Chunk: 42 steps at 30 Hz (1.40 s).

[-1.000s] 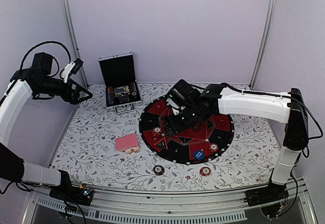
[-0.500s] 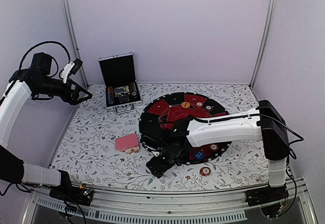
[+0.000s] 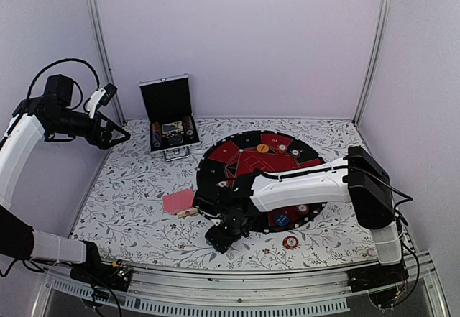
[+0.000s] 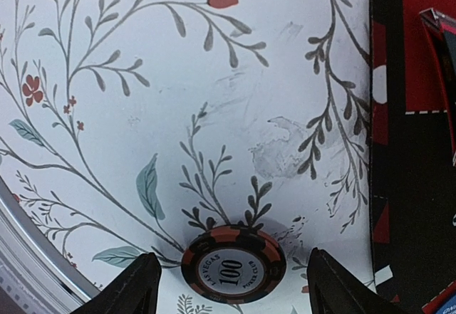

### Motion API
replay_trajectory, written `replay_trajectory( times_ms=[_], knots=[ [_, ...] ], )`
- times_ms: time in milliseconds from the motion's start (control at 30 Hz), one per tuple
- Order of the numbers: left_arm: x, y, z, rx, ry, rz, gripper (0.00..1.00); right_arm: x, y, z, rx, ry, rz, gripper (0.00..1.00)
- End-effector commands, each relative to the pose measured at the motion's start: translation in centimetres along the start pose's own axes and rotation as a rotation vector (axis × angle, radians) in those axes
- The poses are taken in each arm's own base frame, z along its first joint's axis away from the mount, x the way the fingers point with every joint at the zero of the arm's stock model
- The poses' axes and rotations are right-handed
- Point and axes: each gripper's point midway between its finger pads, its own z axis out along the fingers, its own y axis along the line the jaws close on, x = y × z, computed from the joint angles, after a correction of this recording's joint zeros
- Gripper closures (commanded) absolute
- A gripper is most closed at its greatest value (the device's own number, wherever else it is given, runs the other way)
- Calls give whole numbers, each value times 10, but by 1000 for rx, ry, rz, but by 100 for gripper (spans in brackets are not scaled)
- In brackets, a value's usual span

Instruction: Distribute texas hold em gaming equipment

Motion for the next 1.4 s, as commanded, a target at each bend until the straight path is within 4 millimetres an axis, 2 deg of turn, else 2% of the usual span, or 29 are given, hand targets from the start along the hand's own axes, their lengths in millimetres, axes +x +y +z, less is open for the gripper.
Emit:
replay_trajectory(
  times_ms=[0,200,567,733,1000,1133,1367],
  knots=[
    [-2,-4,-7,-4,-6,18,0,2,-1,5,16,17,-15,28],
    [0,-4,-5,3,-1,19,0,1,-3,4,27,14,-20,36],
    [33,1,15,-6,94,31,0,-7,-1,-6,21,-12,-22,55],
    [48,0,26,-15,144,52,0,-12,-1,-14,25,-31,-19,68],
    [82,-18,62,10,284,135,0,-20,-8,-42,56,-73,3,70],
    [91,-23,75,27,326,168,0,-14,-27,-59,79,-81,53,72],
    [99,-32,89,61,360,199,0,12,-90,-70,104,-81,216,72]
  ],
)
